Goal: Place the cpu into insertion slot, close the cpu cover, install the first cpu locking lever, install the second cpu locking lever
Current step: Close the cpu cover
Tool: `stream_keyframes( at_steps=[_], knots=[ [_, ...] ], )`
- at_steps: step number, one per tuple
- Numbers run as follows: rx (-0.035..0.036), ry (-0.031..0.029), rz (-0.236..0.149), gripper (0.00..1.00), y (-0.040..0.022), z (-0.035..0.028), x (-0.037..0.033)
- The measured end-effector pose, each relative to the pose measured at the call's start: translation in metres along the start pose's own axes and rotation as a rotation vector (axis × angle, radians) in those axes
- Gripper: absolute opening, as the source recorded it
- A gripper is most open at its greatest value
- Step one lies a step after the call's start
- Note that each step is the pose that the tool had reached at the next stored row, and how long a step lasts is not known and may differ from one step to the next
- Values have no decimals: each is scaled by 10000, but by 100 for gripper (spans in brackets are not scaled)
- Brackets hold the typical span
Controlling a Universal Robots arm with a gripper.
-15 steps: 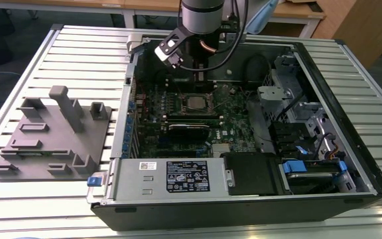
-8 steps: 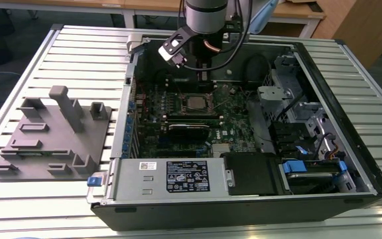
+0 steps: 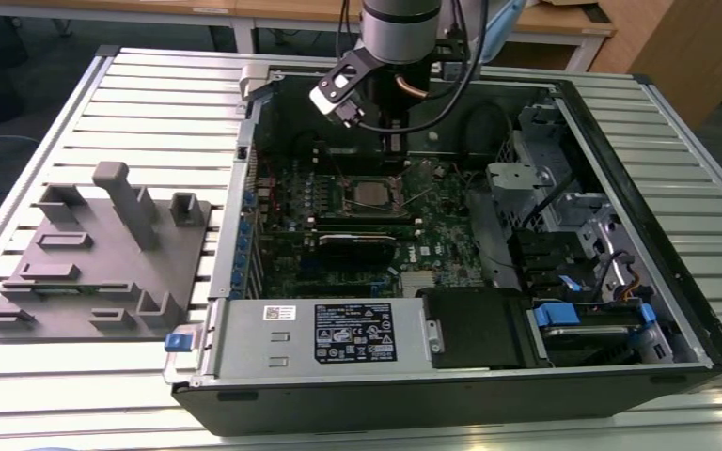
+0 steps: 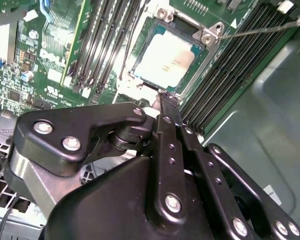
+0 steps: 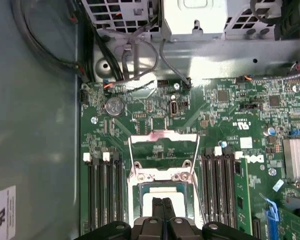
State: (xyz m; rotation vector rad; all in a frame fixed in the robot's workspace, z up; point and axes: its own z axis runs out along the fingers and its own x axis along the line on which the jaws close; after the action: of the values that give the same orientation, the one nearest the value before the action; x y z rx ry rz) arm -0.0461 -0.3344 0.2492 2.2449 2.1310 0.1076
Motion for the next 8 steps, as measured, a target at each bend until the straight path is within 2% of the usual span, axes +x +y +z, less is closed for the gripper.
stream_keyframes(
  at_steps=[8],
  knots=[
    [1, -3, 0, 11, 12, -12, 3]
  ],
)
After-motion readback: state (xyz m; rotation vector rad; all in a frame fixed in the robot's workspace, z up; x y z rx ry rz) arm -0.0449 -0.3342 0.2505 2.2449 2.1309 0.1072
